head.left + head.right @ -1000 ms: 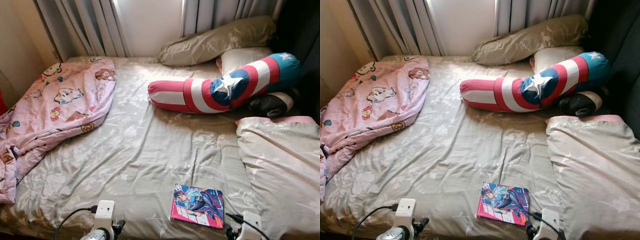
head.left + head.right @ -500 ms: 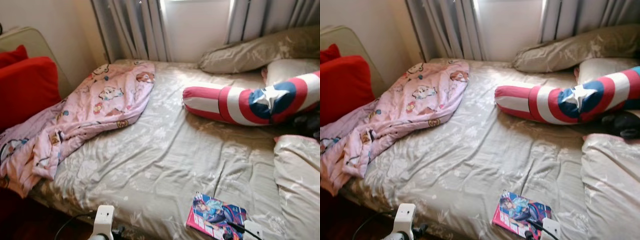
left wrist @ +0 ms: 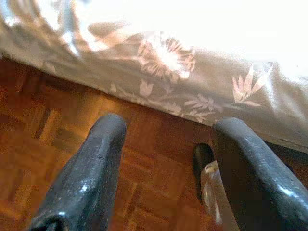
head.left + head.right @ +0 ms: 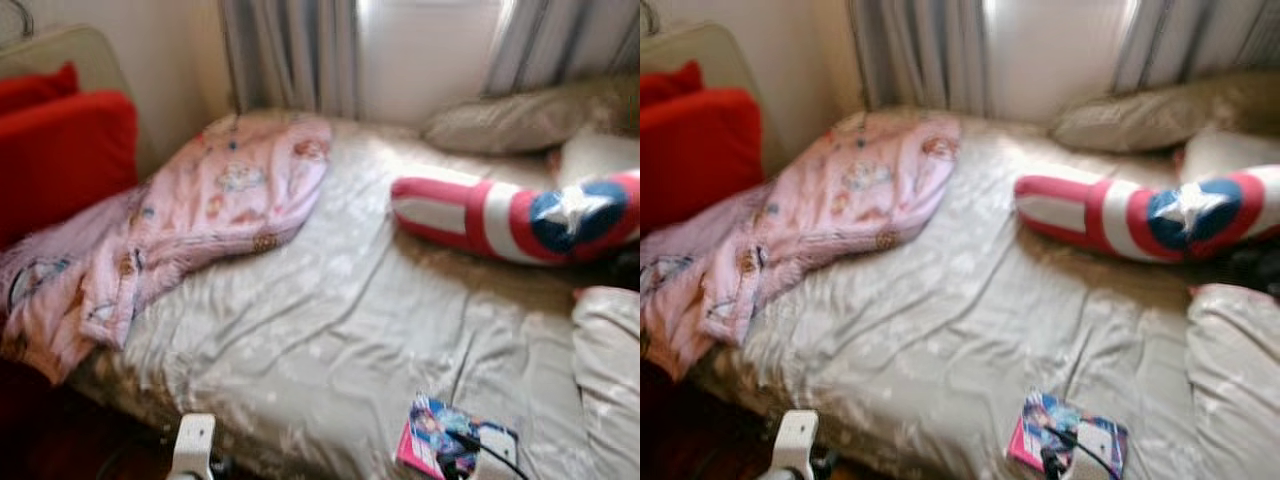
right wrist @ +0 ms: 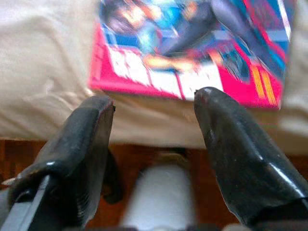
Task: Clean up the room
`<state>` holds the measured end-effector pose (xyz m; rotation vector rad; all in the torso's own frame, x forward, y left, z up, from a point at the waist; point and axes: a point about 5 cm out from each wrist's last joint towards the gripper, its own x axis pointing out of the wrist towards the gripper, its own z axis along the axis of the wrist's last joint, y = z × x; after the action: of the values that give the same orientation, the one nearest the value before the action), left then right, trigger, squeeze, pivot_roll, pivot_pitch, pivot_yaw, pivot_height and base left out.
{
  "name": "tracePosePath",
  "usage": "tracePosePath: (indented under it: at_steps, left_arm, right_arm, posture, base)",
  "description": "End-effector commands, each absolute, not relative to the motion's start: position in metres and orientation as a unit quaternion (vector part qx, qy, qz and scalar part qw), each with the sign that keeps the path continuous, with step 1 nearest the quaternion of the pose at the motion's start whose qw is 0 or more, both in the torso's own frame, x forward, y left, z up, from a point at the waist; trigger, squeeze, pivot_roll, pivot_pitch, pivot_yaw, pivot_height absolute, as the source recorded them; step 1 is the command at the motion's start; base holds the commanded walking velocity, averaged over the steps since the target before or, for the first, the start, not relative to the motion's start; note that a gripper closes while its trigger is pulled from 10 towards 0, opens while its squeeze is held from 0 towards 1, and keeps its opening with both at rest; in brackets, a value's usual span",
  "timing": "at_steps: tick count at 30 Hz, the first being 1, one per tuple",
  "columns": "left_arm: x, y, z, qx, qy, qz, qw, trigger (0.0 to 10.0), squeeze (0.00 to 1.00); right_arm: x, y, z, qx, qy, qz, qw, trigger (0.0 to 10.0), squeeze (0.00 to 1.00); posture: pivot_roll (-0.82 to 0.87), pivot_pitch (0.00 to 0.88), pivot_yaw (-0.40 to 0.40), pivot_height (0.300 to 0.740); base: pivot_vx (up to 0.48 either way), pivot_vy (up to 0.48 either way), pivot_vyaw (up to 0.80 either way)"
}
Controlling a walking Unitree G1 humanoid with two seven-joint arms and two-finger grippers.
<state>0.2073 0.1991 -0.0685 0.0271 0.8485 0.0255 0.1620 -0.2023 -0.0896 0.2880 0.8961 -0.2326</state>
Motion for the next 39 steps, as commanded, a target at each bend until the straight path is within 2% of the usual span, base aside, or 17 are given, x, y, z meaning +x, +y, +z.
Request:
tracePosePath:
  at_steps: [1,39]
  left_arm:
    - [0.2038,0.2026,-0.0701,0.014,0.419,0.019,0.908,10.0,0.00]
    - [0.2070,0.2060,-0.0678,0.013,0.415,0.025,0.909,10.0,0.00]
  right_arm:
    - [0.1600,-0.2016,-0.0909,0.146,0.436,-0.120,0.880,10.0,0.00]
    - [0.1598,-0.2004,-0.0916,0.130,0.445,-0.110,0.879,10.0,0.00]
  posture:
    - [0.02,0.000,0.043,0.718]
    - [0.04,0.000,0.040,0.718]
  base:
    - [0.000,0.480,0.00]
    - [0.000,0.480,0.00]
